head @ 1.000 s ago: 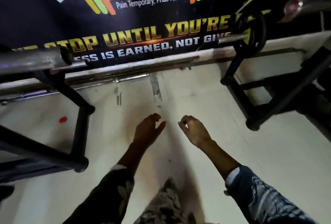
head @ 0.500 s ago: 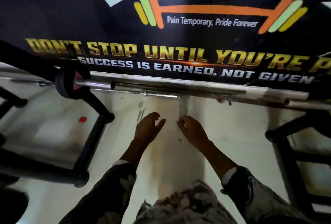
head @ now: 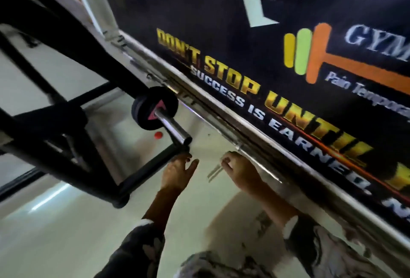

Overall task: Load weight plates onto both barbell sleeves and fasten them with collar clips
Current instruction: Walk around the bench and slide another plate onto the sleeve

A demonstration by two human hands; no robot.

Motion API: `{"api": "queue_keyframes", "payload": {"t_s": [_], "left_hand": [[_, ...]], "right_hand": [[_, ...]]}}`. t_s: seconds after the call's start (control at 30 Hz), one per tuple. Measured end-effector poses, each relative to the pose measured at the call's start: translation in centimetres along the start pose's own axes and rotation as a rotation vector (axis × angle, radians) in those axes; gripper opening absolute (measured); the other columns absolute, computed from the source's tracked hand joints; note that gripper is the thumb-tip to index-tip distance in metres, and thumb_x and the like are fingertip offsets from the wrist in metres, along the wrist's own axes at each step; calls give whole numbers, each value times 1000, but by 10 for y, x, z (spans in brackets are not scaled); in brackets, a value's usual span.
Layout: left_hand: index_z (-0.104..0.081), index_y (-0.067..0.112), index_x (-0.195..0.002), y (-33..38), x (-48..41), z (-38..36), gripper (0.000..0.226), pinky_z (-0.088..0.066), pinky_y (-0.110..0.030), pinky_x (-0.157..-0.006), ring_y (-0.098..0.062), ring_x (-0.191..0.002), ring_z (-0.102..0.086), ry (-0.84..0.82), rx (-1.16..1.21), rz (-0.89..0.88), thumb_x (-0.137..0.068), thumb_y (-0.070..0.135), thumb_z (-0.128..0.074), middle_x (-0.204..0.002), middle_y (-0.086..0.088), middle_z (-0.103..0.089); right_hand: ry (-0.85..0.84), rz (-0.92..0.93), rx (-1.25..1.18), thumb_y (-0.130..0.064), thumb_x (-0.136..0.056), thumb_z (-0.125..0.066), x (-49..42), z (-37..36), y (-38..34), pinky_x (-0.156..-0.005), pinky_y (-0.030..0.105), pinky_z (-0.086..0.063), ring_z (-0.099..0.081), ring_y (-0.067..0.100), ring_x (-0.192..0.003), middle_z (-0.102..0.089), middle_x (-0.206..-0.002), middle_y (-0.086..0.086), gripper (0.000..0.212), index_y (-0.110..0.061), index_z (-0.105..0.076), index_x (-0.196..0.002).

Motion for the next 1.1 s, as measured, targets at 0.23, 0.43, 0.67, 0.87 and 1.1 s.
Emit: {"api": "queue_keyframes", "payload": {"t_s": [0.23, 0.43, 0.67, 0.87, 1.1], "left_hand": [[-63, 16, -104, -53, -55, 25, 26, -39, -22, -69, -21, -94, -64, 226, 156, 259, -88, 36, -60, -100, -4, -69], [-49, 17, -120, -158, -160, 35, 40, -47, -34, -85, -23, -103, -58, 495, 435, 460, -87, 38, -60, -116, -7, -58], [-26, 19, -141, -215, -237, 23, 77, -26, -3, -92, 3, -121, -31, 700, 358, 357, -81, 42, -68, -142, -5, -36], [-40, 22, -130, -231, -239, 25, 72, -36, 0, -88, 13, -107, -43, 862, 419, 329, -72, 53, -68, -125, 8, -45], [-49, 28, -109, -241, -245, 45, 61, -49, -45, -93, 1, -98, -55, 841, 369, 353, -65, 62, -72, -107, 9, -58]], "right_hand": [[-192, 87, -60, -26, -94, -49, -126, -29, -17, -65, 25, -38, -60, 25, -85, -65, -101, 15, 24, -4, -57, -98], [-106, 167, -265, -25, -88, -60, -289, -78, -52, -74, 30, -46, -62, 22, -91, -66, -101, 16, 24, -5, -59, -101], [-115, 332, -358, -37, -85, -62, -414, -156, -71, -101, 12, -25, -35, 15, -134, -38, -146, 9, 67, -14, -32, -141], [31, 357, -523, -53, -75, -65, -432, -166, -59, -85, -4, -33, -50, 9, -117, -53, -129, 3, 66, -18, -46, -128], [55, 386, -548, -41, -74, -72, -435, -161, -59, -87, 1, -36, -51, 13, -114, -54, -124, 5, 61, -9, -50, -121]]}}
Point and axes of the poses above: each hand's wrist, its own x-axis away from the middle knuckle, its own z-axis out of the back of the hand, y = z × x, the point moved 10 cm from there along -x, towards the middle knuckle
